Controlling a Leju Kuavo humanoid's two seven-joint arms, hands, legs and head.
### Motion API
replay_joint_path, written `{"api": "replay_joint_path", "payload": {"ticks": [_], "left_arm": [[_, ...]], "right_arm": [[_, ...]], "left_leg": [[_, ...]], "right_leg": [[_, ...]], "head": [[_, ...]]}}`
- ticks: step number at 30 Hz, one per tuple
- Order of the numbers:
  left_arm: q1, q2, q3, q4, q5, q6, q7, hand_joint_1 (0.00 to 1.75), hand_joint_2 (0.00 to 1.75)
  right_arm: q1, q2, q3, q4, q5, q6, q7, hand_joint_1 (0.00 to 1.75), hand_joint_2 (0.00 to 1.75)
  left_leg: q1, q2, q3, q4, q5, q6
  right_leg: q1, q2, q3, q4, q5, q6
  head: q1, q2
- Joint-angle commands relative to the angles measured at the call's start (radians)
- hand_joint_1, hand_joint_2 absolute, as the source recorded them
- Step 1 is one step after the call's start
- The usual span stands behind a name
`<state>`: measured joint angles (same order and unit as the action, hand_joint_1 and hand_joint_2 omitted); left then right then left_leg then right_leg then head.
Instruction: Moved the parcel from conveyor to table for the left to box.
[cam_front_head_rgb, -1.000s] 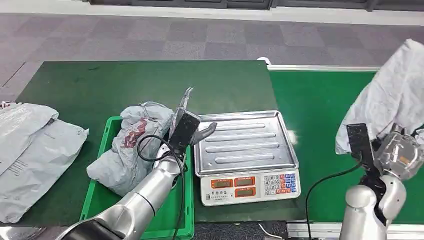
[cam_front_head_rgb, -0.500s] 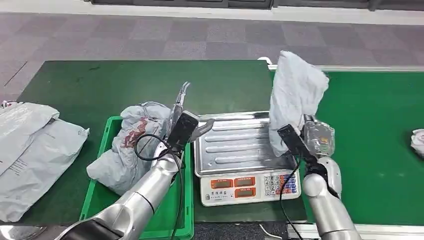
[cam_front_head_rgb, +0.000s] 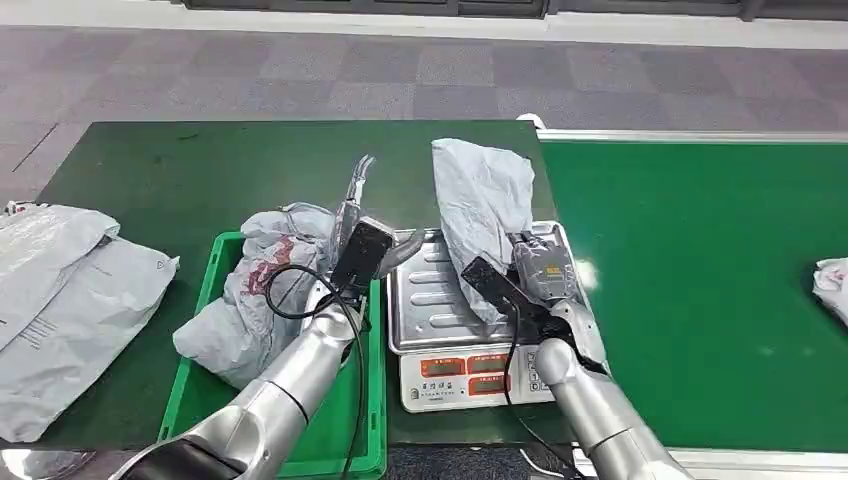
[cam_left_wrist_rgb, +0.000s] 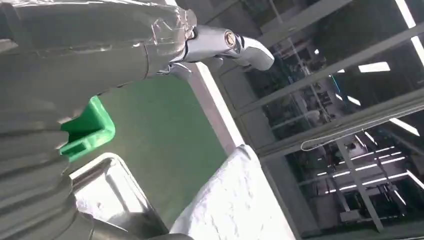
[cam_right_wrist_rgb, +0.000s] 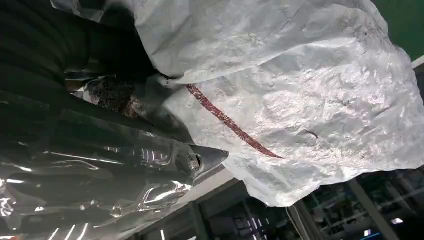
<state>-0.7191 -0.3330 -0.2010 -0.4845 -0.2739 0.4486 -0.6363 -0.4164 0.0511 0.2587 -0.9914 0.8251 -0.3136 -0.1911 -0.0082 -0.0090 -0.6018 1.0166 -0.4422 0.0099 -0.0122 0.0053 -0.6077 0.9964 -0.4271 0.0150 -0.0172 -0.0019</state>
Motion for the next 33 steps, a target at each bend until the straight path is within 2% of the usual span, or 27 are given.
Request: {"api": "replay_joint_path", "payload": {"ticks": [1, 5, 9, 15, 16, 19, 21, 28, 31, 33], "left_arm": [[-0.029, 0.011, 0.048, 0.030, 0.000, 0.000, 0.002, 0.00, 1.75], [-0.034, 0.009, 0.037, 0.033, -0.011, -0.002, 0.003, 0.00, 1.75], [-0.050, 0.007, 0.025, 0.050, -0.015, -0.014, 0.005, 0.00, 1.75], [-0.061, -0.007, 0.005, 0.065, -0.016, -0.028, -0.003, 0.00, 1.75], [-0.057, -0.003, -0.018, 0.065, -0.040, -0.007, -0.006, 0.00, 1.75], [-0.056, -0.003, -0.043, 0.058, -0.059, 0.011, -0.001, 0.00, 1.75], [-0.061, -0.001, -0.053, 0.056, -0.069, 0.016, 0.006, 0.00, 1.75], [-0.068, 0.002, -0.074, 0.055, -0.096, 0.028, 0.022, 0.00, 1.75], [-0.095, 0.003, -0.103, 0.073, -0.140, 0.034, 0.075, 0.00, 1.75], [-0.123, -0.001, -0.124, 0.094, -0.172, 0.020, 0.121, 0.00, 1.75]], "right_arm": [[-0.047, 0.002, 0.052, 0.093, -0.005, 0.006, 0.001, 1.75, 1.75], [-0.024, 0.020, 0.075, 0.081, -0.015, 0.024, -0.013, 1.75, 1.75], [0.061, 0.011, 0.179, 0.008, -0.045, 0.117, -0.079, 1.75, 1.75], [0.109, -0.012, 0.257, -0.113, -0.032, 0.172, -0.136, 1.75, 1.75], [0.156, -0.020, 0.209, -0.201, -0.074, 0.070, -0.178, 0.00, 1.75], [0.240, -0.066, 0.119, -0.459, -0.163, 0.111, -0.159, 0.00, 1.75], [0.262, -0.067, 0.070, -0.530, -0.192, 0.127, -0.167, 0.00, 1.75], [0.254, -0.077, 0.039, -0.532, -0.241, 0.141, -0.203, 0.00, 1.75], [0.216, -0.099, 0.006, -0.493, -0.354, 0.174, -0.253, 0.00, 1.75], [0.149, -0.102, -0.022, -0.449, -0.446, 0.191, -0.275, 0.00, 1.75]], "left_leg": [[0.001, 0.001, 0.001, 0.000, 0.000, -0.001], [0.000, 0.003, 0.002, -0.001, -0.001, -0.002], [0.001, 0.001, 0.002, -0.001, -0.001, -0.001], [0.002, 0.001, 0.002, 0.000, -0.001, -0.002], [0.002, 0.001, 0.004, -0.001, -0.002, -0.003], [0.001, -0.003, 0.003, -0.001, -0.002, -0.004], [0.001, -0.004, 0.001, 0.000, -0.001, -0.003], [0.001, 0.001, 0.001, 0.000, -0.002, -0.003], [0.001, 0.000, 0.001, 0.000, -0.002, -0.004], [0.001, 0.001, 0.001, 0.001, -0.002, -0.004]], "right_leg": [[0.001, 0.001, 0.001, 0.000, 0.000, -0.001], [0.001, 0.002, 0.001, -0.001, 0.000, -0.001], [0.001, 0.000, 0.002, -0.001, 0.000, -0.001], [0.002, 0.000, 0.001, 0.000, -0.001, -0.001], [0.002, 0.000, 0.003, -0.001, -0.002, -0.002], [0.002, -0.005, 0.003, -0.001, -0.003, -0.002], [0.001, -0.005, 0.000, 0.001, -0.003, -0.002], [0.001, -0.001, -0.001, 0.000, -0.002, -0.002], [0.001, -0.002, -0.001, 0.000, -0.002, -0.002], [0.001, -0.001, -0.001, 0.000, -0.002, -0.002]], "head": [[0.000, 0.000], [0.000, 0.000], [0.000, 0.000], [0.000, 0.000], [0.000, 0.000], [0.000, 0.000], [0.000, 0.000], [0.000, 0.000], [0.000, 0.000], [0.000, 0.000]]}}
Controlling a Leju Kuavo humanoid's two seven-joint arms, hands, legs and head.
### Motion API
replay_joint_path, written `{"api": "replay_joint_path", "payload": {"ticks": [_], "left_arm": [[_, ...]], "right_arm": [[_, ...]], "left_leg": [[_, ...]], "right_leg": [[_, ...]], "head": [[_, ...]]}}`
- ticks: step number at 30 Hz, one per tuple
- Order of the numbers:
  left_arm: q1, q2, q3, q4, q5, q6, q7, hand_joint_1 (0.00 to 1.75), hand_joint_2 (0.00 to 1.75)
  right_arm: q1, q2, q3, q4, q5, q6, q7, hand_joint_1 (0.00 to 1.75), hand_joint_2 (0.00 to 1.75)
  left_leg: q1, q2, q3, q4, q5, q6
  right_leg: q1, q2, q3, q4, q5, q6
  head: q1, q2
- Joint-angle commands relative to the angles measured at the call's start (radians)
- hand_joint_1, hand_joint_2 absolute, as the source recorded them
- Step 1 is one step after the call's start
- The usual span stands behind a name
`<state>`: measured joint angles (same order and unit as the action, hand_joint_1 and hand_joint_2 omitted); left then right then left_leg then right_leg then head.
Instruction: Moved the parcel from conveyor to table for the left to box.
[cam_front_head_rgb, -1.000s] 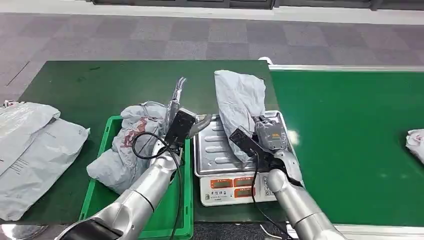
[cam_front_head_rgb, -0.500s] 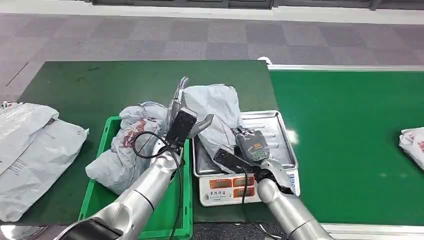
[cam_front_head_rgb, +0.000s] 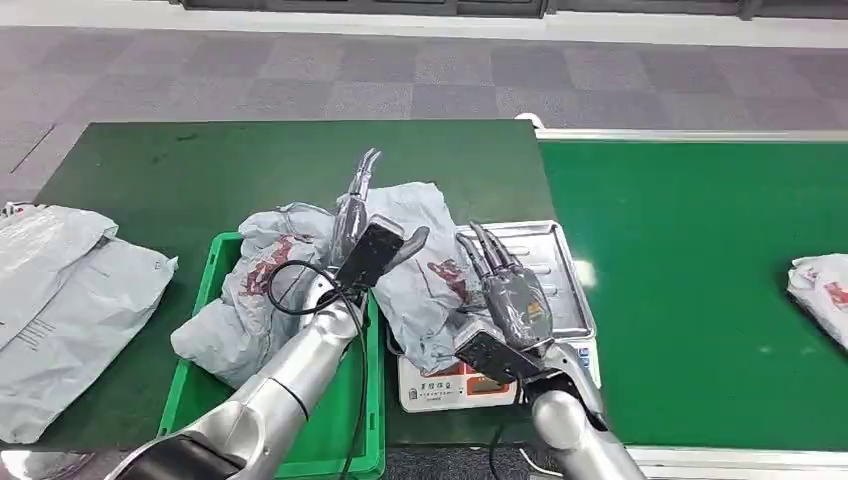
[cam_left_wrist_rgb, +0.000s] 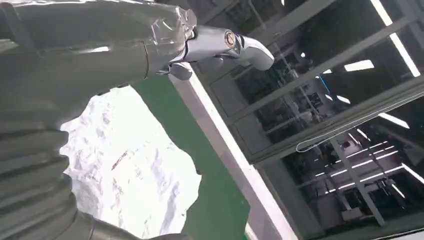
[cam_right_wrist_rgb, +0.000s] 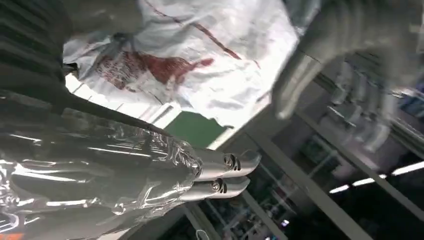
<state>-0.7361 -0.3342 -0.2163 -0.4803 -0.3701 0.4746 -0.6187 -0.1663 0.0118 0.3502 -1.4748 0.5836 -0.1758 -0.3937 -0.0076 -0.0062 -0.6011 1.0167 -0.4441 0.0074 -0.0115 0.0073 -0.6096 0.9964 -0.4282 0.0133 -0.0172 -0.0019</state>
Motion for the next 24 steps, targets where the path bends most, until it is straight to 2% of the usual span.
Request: {"api": "replay_joint_path", "payload": {"ticks": [1, 3, 10, 12, 15, 18, 24], "left_arm": [[-0.113, -0.001, -0.116, 0.094, -0.087, -0.008, 0.116, 0.00, 1.75], [-0.132, -0.002, -0.144, 0.110, -0.127, -0.023, 0.156, 0.00, 1.75], [-0.132, 0.000, -0.155, 0.114, -0.142, -0.026, 0.165, 0.00, 1.75], [-0.148, -0.001, -0.183, 0.126, -0.187, -0.040, 0.216, 0.00, 1.75], [-0.170, 0.000, -0.230, 0.135, -0.256, -0.088, 0.278, 0.00, 1.75], [-0.176, 0.003, -0.282, 0.138, -0.334, -0.143, 0.328, 0.00, 1.75], [-0.151, 0.011, -0.339, 0.146, -0.430, -0.188, 0.354, 0.00, 1.75]], "right_arm": [[-0.119, -0.066, -0.127, 0.043, -0.239, 0.060, -0.080, 0.00, 1.75], [-0.127, -0.072, -0.165, 0.038, -0.289, 0.036, -0.094, 0.00, 1.75], [-0.107, -0.065, -0.174, 0.016, -0.303, 0.017, -0.096, 0.00, 1.75], [-0.104, -0.082, -0.203, 0.023, -0.363, -0.009, -0.087, 0.00, 1.75], [-0.117, -0.125, -0.283, 0.101, -0.430, -0.046, -0.076, 0.00, 1.75], [-0.170, -0.138, -0.327, 0.199, -0.396, -0.106, -0.093, 0.00, 1.75], [-0.234, -0.131, -0.361, 0.283, -0.392, -0.089, -0.078, 0.00, 1.75]], "left_leg": [[0.000, -0.001, 0.000, 0.001, 0.000, -0.001], [0.000, 0.001, -0.001, 0.001, 0.000, -0.001], [0.000, 0.000, 0.001, 0.000, 0.000, -0.001], [0.000, -0.001, 0.001, 0.000, 0.000, -0.001], [0.000, -0.004, 0.001, 0.000, 0.000, -0.001], [0.001, -0.003, 0.002, 0.000, 0.000, -0.001], [-0.001, 0.002, 0.002, -0.001, 0.000, -0.001]], "right_leg": [[0.000, -0.002, 0.001, 0.001, 0.000, 0.000], [0.000, 0.000, -0.001, 0.001, 0.000, 0.000], [0.000, -0.001, 0.002, 0.000, 0.000, -0.001], [0.000, -0.002, 0.001, 0.000, 0.000, -0.001], [0.001, -0.005, 0.003, 0.000, 0.000, -0.001], [0.001, -0.004, 0.004, -0.002, 0.000, -0.001], [-0.001, 0.001, 0.003, -0.002, 0.002, 0.000]], "head": [[0.000, 0.000], [0.000, 0.000], [0.000, 0.000], [0.000, 0.000], [0.000, 0.000], [0.000, 0.000], [0.000, 0.000]]}}
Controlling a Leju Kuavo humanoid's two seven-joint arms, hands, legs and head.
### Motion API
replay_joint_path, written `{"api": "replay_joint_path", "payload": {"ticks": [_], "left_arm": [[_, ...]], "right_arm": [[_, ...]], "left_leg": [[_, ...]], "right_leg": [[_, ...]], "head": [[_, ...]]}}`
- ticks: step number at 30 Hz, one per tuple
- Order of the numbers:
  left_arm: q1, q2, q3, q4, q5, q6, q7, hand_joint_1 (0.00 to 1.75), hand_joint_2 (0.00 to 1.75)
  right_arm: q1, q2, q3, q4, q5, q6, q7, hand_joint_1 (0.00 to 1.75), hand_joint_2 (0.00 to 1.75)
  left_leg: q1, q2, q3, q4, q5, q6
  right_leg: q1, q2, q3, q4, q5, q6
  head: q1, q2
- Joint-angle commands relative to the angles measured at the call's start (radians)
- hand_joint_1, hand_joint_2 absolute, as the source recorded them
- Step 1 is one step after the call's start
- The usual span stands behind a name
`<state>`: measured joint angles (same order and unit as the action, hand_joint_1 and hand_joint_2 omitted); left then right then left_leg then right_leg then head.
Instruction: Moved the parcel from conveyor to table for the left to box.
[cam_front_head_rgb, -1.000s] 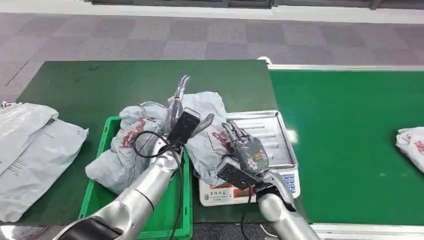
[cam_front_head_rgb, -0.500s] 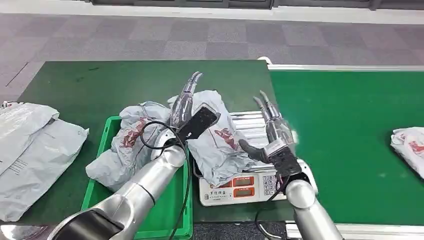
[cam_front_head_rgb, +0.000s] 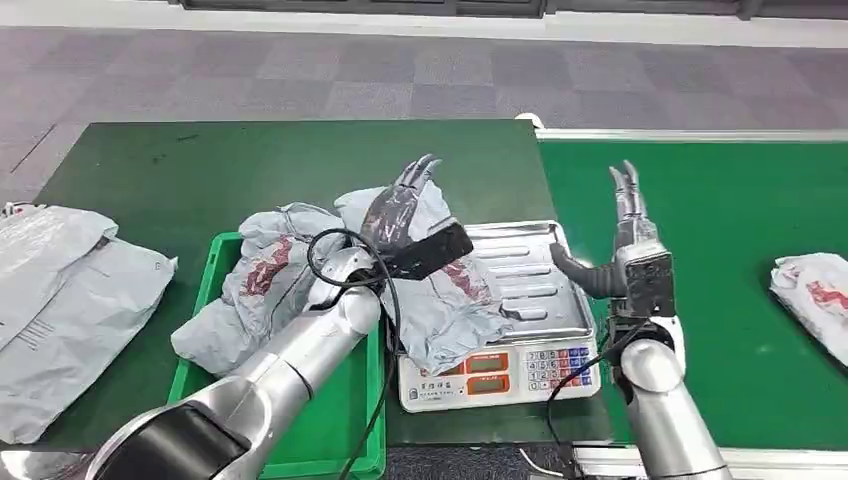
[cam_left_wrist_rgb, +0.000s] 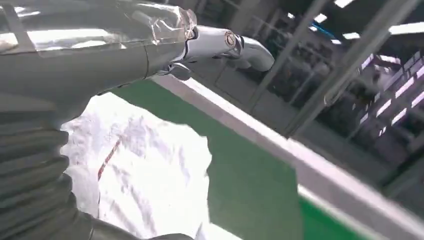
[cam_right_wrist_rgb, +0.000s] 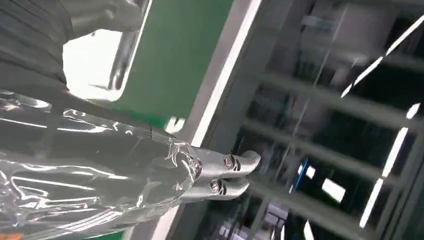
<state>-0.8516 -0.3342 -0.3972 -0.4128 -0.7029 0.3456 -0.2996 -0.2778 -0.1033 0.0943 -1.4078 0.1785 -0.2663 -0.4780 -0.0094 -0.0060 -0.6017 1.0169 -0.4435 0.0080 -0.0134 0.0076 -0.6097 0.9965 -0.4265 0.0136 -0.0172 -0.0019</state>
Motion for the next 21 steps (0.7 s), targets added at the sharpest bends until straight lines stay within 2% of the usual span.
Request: {"api": "replay_joint_path", "payload": {"ticks": [1, 4, 6, 8, 10, 13, 15, 16, 17, 19, 20, 21], "left_arm": [[-0.036, 0.011, -0.169, 0.085, -0.109, -0.090, 0.034, 0.00, 1.75], [-0.034, -0.010, -0.284, 0.107, -0.200, -0.277, 0.012, 0.00, 1.75], [-0.006, -0.015, -0.382, 0.107, -0.254, -0.372, 0.009, 0.00, 1.75], [0.003, -0.015, -0.401, 0.114, -0.258, -0.390, 0.008, 0.00, 1.75], [0.001, -0.013, -0.404, 0.118, -0.259, -0.393, 0.006, 0.00, 1.75], [0.012, 0.017, -0.471, 0.116, -0.304, -0.443, -0.003, 0.00, 1.75], [0.027, 0.041, -0.512, 0.124, -0.328, -0.497, 0.001, 0.00, 1.75], [0.034, 0.050, -0.526, 0.132, -0.337, -0.514, 0.014, 0.21, 1.75], [0.042, 0.061, -0.559, 0.133, -0.365, -0.517, 0.023, 0.89, 1.75], [0.053, 0.065, -0.564, 0.135, -0.364, -0.527, 0.018, 1.75, 1.75], [0.059, 0.067, -0.565, 0.132, -0.362, -0.527, 0.013, 1.75, 1.75], [0.061, 0.065, -0.565, 0.132, -0.363, -0.526, 0.014, 1.75, 1.75]], "right_arm": [[-0.130, -0.015, -0.114, 0.225, 0.014, -0.001, 0.010, 0.00, 1.75], [-0.093, -0.032, -0.181, 0.175, 0.018, -0.044, 0.025, 0.00, 1.75], [-0.024, -0.070, -0.230, 0.078, -0.006, 0.002, 0.044, 0.00, 1.75], [-0.027, -0.076, -0.245, 0.073, -0.010, 0.024, 0.047, 0.00, 1.75], [-0.035, -0.072, -0.246, 0.080, -0.009, 0.028, 0.048, 0.00, 1.75], [-0.109, -0.088, -0.193, 0.166, 0.001, 0.069, 0.040, 0.00, 1.75], [-0.199, -0.100, -0.140, 0.268, -0.015, 0.092, 0.021, 0.00, 1.75], [-0.236, -0.094, -0.120, 0.305, -0.017, 0.096, 0.018, 0.00, 1.75], [-0.277, -0.090, -0.095, 0.350, -0.023, 0.094, 0.008, 0.00, 1.75], [-0.305, -0.092, -0.062, 0.377, -0.031, 0.089, 0.004, 0.00, 1.75], [-0.314, -0.090, -0.054, 0.378, -0.033, 0.090, 0.004, 0.00, 1.75], [-0.317, -0.090, -0.053, 0.377, -0.033, 0.090, 0.004, 0.00, 1.75]], "left_leg": [[0.000, 0.001, 0.002, -0.001, 0.000, -0.001], [0.000, -0.001, 0.001, 0.000, 0.000, -0.001], [0.001, -0.004, 0.003, -0.002, 0.000, -0.001], [0.001, -0.008, 0.004, -0.002, 0.000, -0.001], [0.000, -0.006, 0.004, -0.002, -0.001, -0.001], [0.000, 0.001, 0.001, 0.000, -0.002, 0.000], [-0.001, 0.004, 0.006, -0.002, -0.002, -0.001], [-0.001, 0.005, 0.004, -0.002, -0.002, 0.000], [-0.001, 0.009, 0.006, -0.003, -0.002, -0.001], [-0.001, 0.009, 0.006, -0.004, -0.002, -0.001], [-0.001, 0.012, 0.008, -0.005, -0.002, -0.001], [-0.001, 0.007, 0.009, -0.003, -0.002, 0.000]], "right_leg": [[0.000, 0.000, 0.002, -0.001, 0.000, -0.001], [0.000, -0.002, 0.001, 0.000, 0.000, 0.000], [0.001, -0.005, 0.005, -0.002, -0.002, -0.001], [0.001, -0.009, 0.006, -0.003, -0.003, 0.000], [0.000, -0.006, 0.005, -0.002, -0.002, 0.000], [0.000, 0.000, 0.001, 0.000, -0.001, 0.000], [-0.001, 0.003, 0.004, -0.002, 0.000, -0.001], [-0.001, 0.005, 0.002, -0.001, 0.000, 0.000], [-0.001, 0.008, 0.003, -0.002, 0.001, 0.000], [-0.001, 0.008, 0.005, -0.002, 0.002, 0.000], [-0.001, 0.010, 0.005, -0.003, 0.003, 0.000], [-0.001, 0.006, 0.008, -0.002, 0.001, 0.000]], "head": [[0.000, 0.000], [0.000, 0.000], [0.000, 0.000], [0.000, 0.000], [0.000, 0.000], [0.000, 0.000], [0.000, 0.000], [0.000, 0.000], [0.000, 0.000], [0.000, 0.000], [0.000, 0.000], [0.000, 0.000]]}}
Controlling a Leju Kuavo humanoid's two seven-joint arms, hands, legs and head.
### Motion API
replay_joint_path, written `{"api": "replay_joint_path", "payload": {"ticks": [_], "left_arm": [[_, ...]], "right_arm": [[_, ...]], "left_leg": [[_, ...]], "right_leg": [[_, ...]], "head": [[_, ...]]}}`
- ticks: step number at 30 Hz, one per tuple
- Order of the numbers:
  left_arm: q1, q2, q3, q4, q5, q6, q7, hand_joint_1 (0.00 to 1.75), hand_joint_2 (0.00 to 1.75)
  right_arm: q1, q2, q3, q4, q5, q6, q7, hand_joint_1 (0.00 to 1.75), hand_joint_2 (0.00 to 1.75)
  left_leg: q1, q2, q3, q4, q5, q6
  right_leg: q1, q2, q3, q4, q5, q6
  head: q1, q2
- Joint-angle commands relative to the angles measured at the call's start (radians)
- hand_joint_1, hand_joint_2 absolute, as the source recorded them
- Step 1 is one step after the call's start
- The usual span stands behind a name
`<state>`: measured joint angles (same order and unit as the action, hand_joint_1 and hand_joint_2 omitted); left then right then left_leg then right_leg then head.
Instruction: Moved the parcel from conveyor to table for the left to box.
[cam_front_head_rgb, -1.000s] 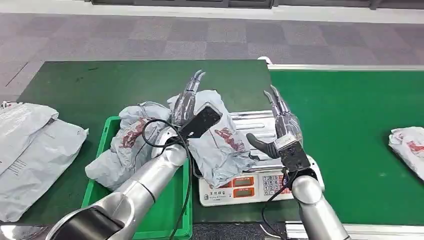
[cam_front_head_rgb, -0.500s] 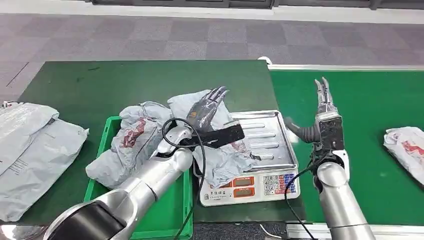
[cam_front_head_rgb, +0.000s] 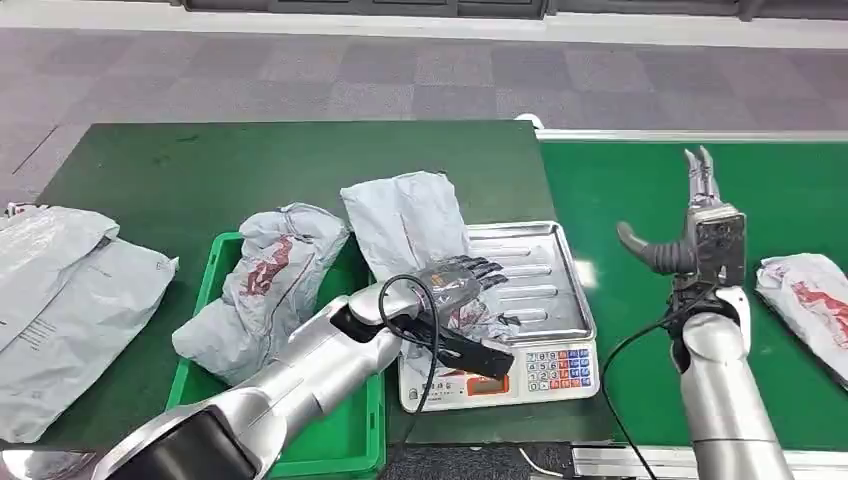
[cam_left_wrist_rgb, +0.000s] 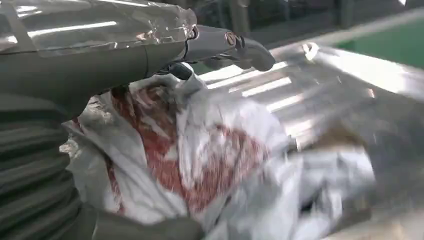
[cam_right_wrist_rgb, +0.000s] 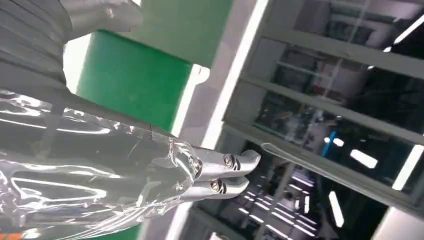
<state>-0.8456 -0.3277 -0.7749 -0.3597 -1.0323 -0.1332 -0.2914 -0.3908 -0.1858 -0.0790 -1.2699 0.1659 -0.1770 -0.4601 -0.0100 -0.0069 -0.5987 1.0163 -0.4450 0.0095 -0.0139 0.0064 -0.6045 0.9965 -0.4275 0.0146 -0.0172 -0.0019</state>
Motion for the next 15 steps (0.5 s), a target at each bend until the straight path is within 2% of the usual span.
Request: {"api": "replay_joint_path", "payload": {"ticks": [1, 4, 8, 13, 15], "left_arm": [[0.056, 0.057, -0.188, 0.078, -0.034, -0.047, 0.007, 1.75, 1.75], [0.058, 0.049, -0.167, 0.057, -0.014, 0.019, 0.005, 1.75, 1.75], [0.047, 0.032, -0.113, 0.035, 0.031, 0.133, 0.012, 1.75, 1.75], [0.037, 0.019, -0.091, 0.024, 0.048, 0.174, 0.012, 1.75, 1.75], [-0.003, -0.001, -0.051, -0.006, 0.076, 0.253, 0.019, 1.75, 1.75]], "right_arm": [[-0.206, -0.010, 0.120, 0.238, -0.020, 0.001, -0.014, 0.00, 1.75], [-0.191, -0.038, 0.137, 0.224, -0.042, -0.001, -0.007, 0.00, 1.75], [-0.181, -0.055, 0.144, 0.205, -0.061, 0.000, -0.002, 0.00, 1.75], [-0.194, -0.066, 0.144, 0.219, -0.069, -0.003, 0.002, 0.00, 1.75], [-0.172, -0.112, 0.133, 0.215, -0.101, -0.001, -0.008, 0.00, 1.75]], "left_leg": [[0.000, 0.009, 0.007, -0.004, 0.000, -0.002], [0.000, 0.002, 0.010, -0.002, 0.000, -0.001], [0.000, 0.001, 0.010, -0.002, 0.000, 0.000], [0.000, 0.002, 0.010, -0.002, 0.000, 0.000], [0.000, 0.002, 0.010, -0.002, 0.000, -0.001]], "right_leg": [[0.000, 0.008, 0.004, -0.003, 0.002, -0.001], [0.000, 0.001, 0.009, -0.002, -0.001, 0.001], [0.000, 0.000, 0.010, -0.002, -0.001, 0.001], [0.000, 0.001, 0.010, -0.002, -0.001, 0.001], [-0.001, 0.002, 0.009, -0.002, -0.001, 0.000]], "head": [[0.000, 0.000], [0.000, 0.000], [0.000, 0.000], [0.000, 0.000], [0.000, 0.000]]}}
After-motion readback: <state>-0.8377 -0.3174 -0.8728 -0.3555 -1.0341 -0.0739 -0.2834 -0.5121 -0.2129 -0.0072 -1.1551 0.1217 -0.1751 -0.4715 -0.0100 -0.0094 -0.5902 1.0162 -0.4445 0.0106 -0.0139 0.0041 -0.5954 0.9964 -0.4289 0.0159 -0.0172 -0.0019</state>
